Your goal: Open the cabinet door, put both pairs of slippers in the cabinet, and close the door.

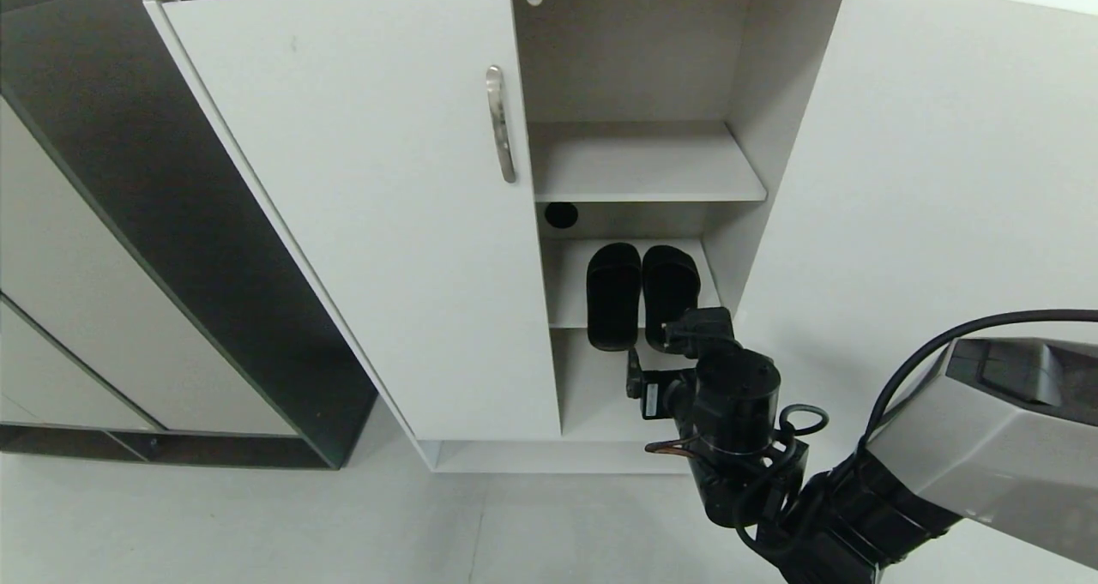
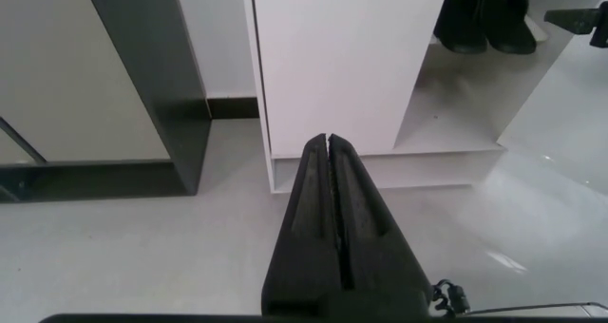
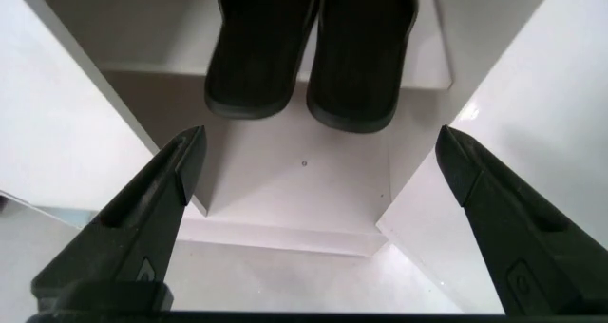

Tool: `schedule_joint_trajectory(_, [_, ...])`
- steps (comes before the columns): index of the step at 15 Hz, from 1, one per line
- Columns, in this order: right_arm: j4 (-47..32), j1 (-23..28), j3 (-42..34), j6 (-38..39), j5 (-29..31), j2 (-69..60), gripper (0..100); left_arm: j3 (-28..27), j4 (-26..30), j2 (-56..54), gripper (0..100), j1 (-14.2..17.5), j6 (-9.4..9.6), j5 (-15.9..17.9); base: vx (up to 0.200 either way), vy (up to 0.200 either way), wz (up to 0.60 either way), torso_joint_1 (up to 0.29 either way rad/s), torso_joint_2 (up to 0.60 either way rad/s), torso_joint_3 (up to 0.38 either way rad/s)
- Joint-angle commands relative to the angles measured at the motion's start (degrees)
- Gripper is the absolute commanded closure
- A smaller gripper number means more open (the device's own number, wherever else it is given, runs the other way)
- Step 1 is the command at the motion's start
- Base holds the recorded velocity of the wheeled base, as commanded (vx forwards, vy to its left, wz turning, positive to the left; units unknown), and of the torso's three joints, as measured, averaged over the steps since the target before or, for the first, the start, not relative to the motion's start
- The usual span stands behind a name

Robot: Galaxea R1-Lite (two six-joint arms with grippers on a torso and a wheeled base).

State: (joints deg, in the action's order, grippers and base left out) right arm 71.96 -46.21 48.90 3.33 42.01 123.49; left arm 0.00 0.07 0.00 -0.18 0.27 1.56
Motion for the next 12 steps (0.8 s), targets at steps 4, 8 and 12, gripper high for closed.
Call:
schedule_joint_trajectory(4, [0.20, -0.02, -0.56, 0.01, 0.00, -0.09, 0, 0.00, 0.01, 0.09, 100, 0.01, 0.00, 0.02, 0.000, 0.000, 0.00, 0.004, 0.00, 0.201])
schedule_joint_trajectory(8, [1.16, 0.34, -0.91, -0.16, 0.09, -0.27, 0, 0.00, 0.01, 0.09, 100, 0.01, 0.08, -0.07, 0.000, 0.000, 0.00, -0.001, 0.00, 0.203])
schedule_joint_trajectory(12, [1.25, 0.60, -1.52, -0.16, 0.09, -0.27, 0, 0.00, 0.01, 0.09, 100, 0.01, 0.17, -0.15, 0.000, 0.000, 0.00, 0.001, 0.00, 0.039])
